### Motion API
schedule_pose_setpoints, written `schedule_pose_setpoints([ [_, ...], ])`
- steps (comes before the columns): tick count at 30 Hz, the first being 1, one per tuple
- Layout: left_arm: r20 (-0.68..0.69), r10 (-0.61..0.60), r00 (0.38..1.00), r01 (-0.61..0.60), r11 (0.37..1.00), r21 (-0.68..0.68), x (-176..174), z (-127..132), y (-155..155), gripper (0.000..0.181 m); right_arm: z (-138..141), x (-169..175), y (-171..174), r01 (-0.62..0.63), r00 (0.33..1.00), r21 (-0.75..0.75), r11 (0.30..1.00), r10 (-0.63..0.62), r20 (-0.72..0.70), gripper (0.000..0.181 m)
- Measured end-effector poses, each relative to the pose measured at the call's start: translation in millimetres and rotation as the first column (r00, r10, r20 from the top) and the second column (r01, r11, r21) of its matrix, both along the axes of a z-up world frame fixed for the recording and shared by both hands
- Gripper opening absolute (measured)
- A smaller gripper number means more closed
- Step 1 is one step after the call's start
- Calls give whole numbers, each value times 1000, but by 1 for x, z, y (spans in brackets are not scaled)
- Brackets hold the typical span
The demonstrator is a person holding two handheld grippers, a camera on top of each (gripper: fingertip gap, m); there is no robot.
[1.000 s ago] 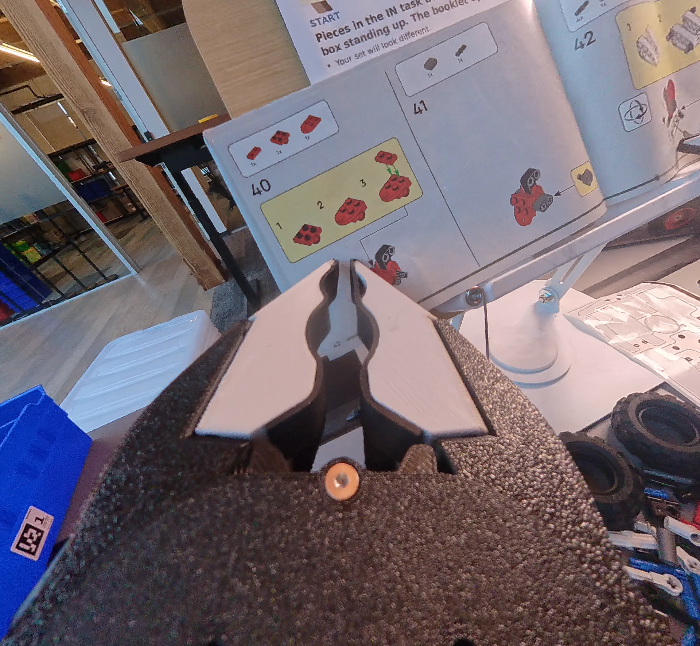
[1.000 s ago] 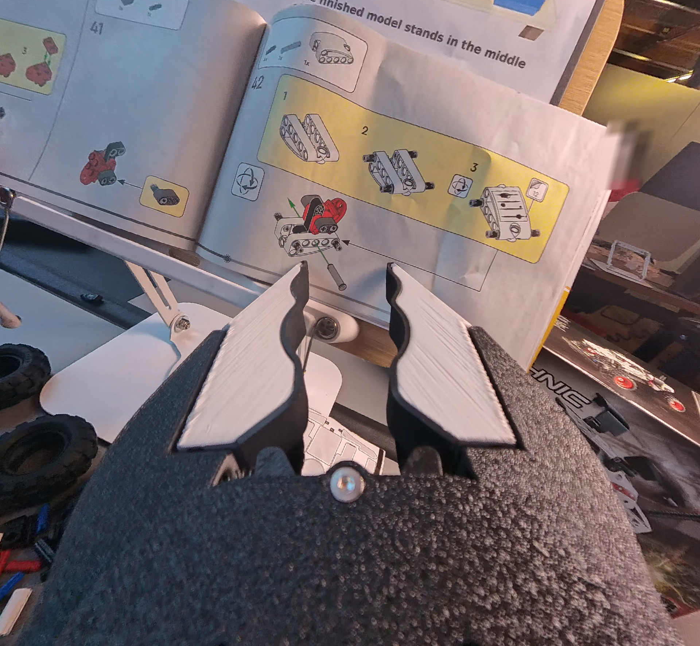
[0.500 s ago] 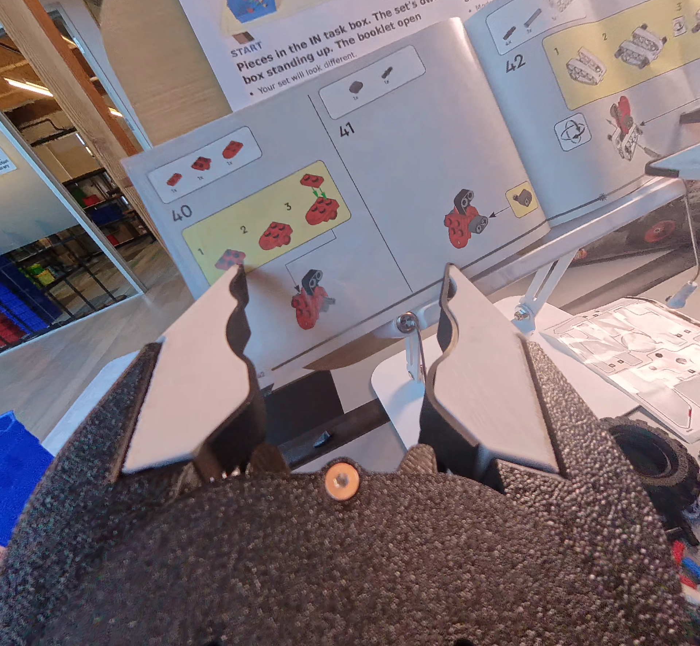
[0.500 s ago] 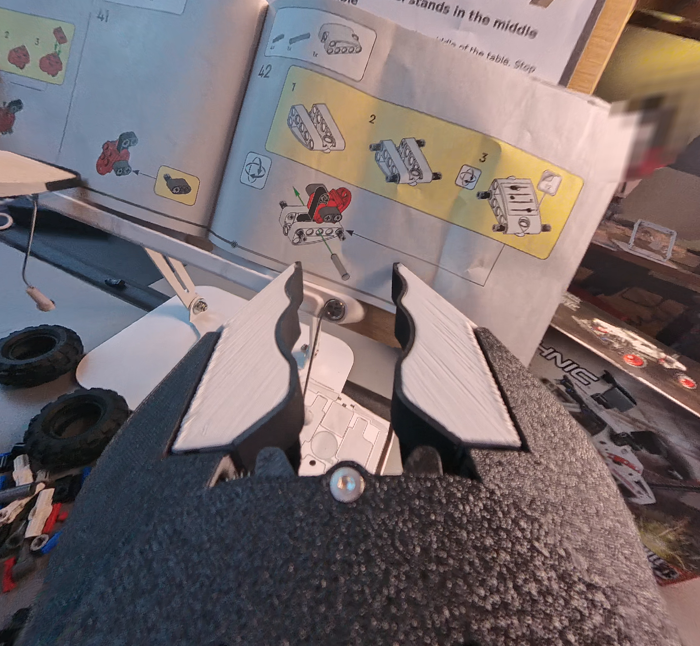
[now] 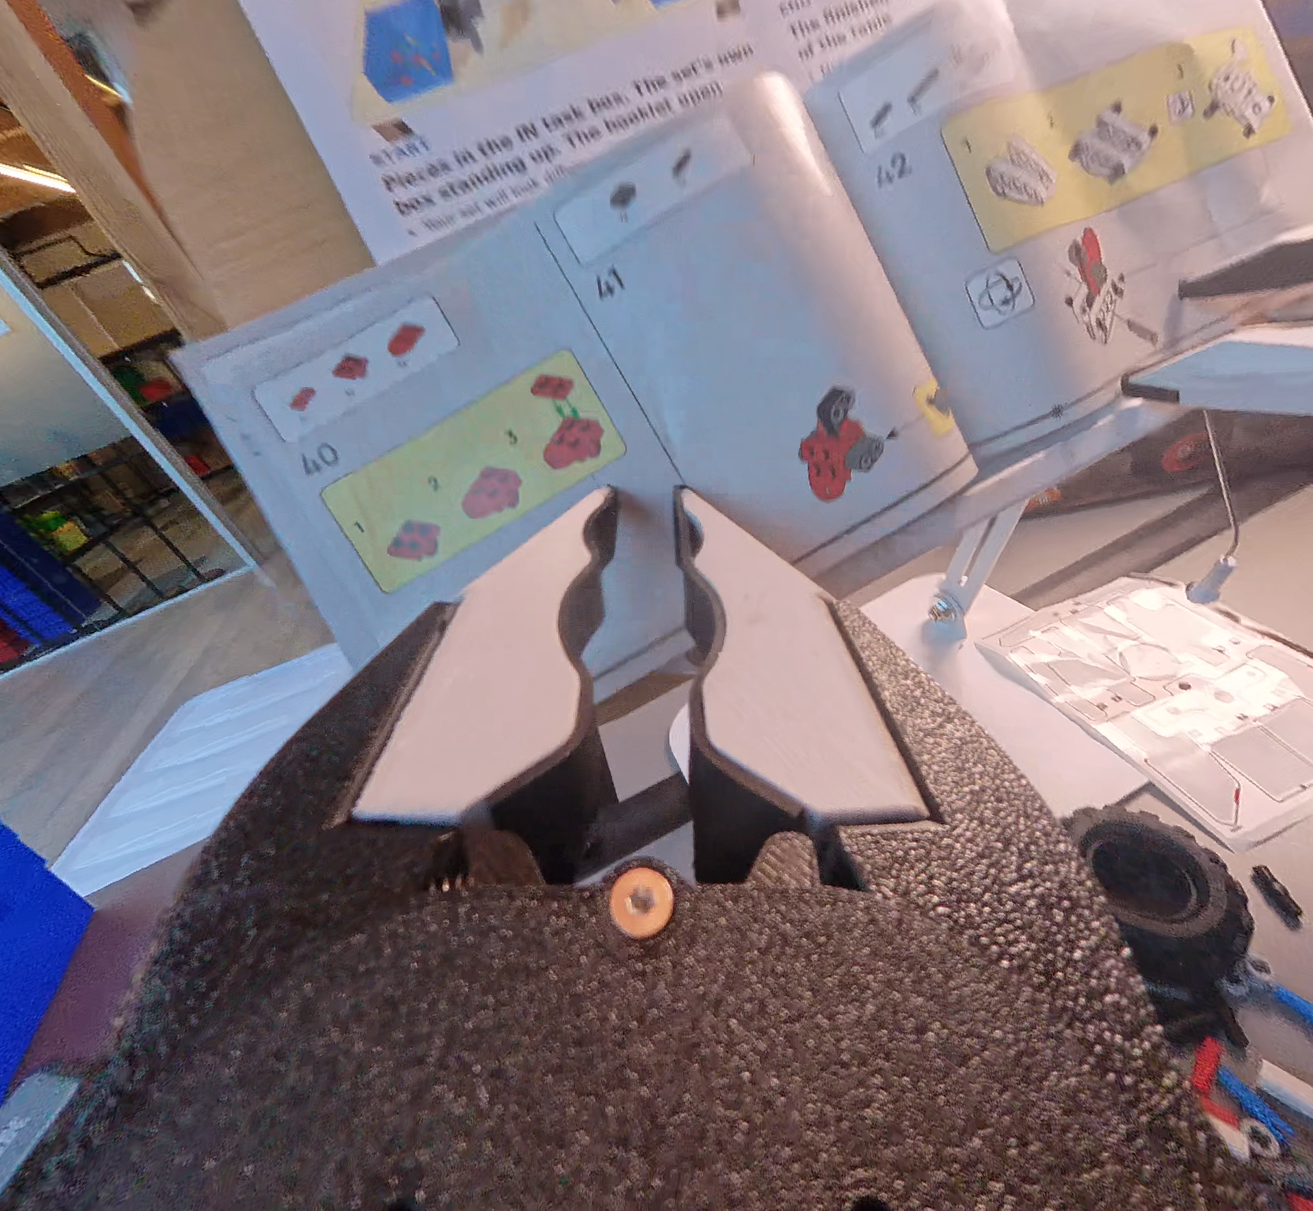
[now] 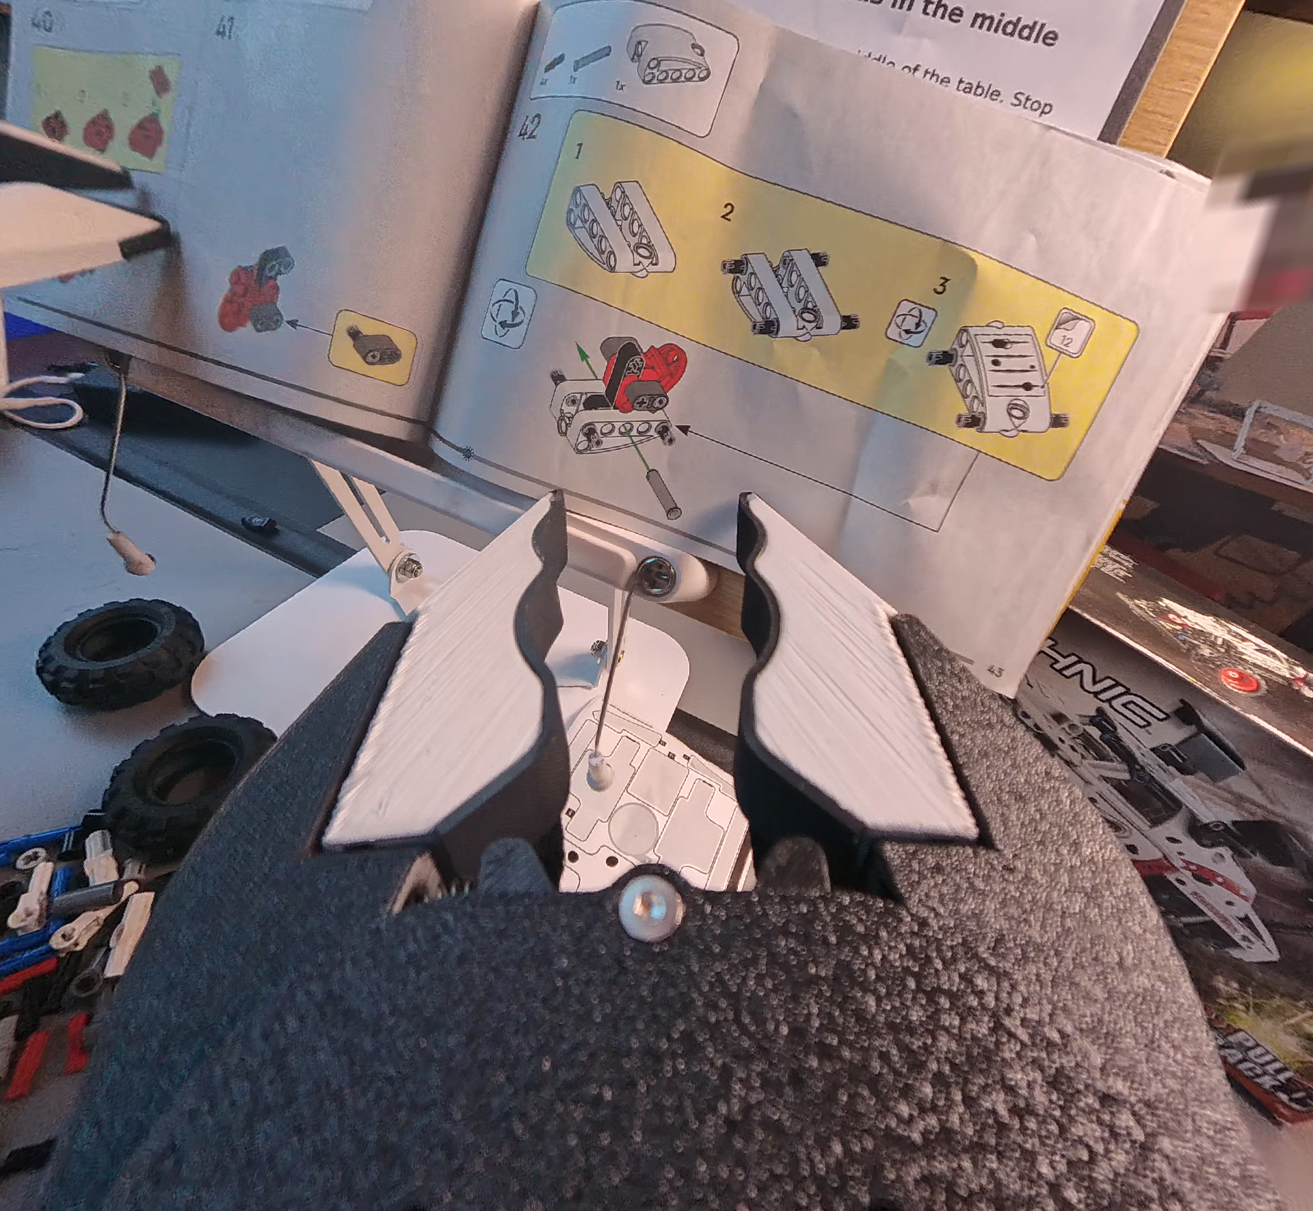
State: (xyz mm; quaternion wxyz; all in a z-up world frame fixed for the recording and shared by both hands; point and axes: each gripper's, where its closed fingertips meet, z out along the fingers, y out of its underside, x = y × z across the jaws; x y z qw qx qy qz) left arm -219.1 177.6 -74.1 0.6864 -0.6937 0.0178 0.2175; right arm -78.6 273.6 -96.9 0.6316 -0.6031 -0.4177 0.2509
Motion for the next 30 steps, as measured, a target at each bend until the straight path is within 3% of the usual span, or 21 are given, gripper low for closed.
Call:
schedule_pose_setpoints([
  [2,11,21,1000,-22,996,85,-5,16,-9,48,1,1,-1,-1,1000,10,1000,1,-5,47],
  [4,59,37,998,-42,996,82,-13,18,-9,84,0,0,-2,-1,1000,9,1000,1,-2,47],
  [5,90,42,995,-46,998,53,-17,13,-6,97,-1,-1,-2,-3,1000,4,1000,3,0,47],
  [7,136,38,990,-36,999,-18,-20,0,1,104,-1,-3,-4,-8,1000,-2,1000,8,-2,47],
  [10,52,66,996,-64,997,-54,-18,-4,5,87,-2,-6,-8,-17,1000,0,1000,17,5,47],
  [12,2,47,999,-47,996,-69,-9,-6,7,50,-3,-9,-10,-27,1000,-5,1000,27,13,48],
  [15,-35,32,999,-35,994,-100,-1,-10,11,27,-4,-10,-15,-42,999,9,999,42,25,48],
  [16,-31,8,999,-12,994,-110,3,-11,12,5,-2,-11,-17,-49,998,19,999,49,26,47],
  [17,-11,-21,1000,19,992,-121,8,-12,14,0,0,-12,-20,-59,998,33,998,58,23,47],
  [23,64,-112,992,119,986,-115,26,-7,21,0,29,-42,-58,-168,985,268,949,152,80,51],
  [26,102,-178,979,189,976,-104,41,-3,24,0,29,-66,-57,-145,983,312,939,102,152,60],
  [28,120,-246,962,259,961,-101,52,1,23,0,27,-72,-46,-102,985,293,951,54,167,48],
  [30,104,-224,969,232,970,-70,46,9,14,6,34,-68,-39,-66,993,285,956,35,115,24],
])
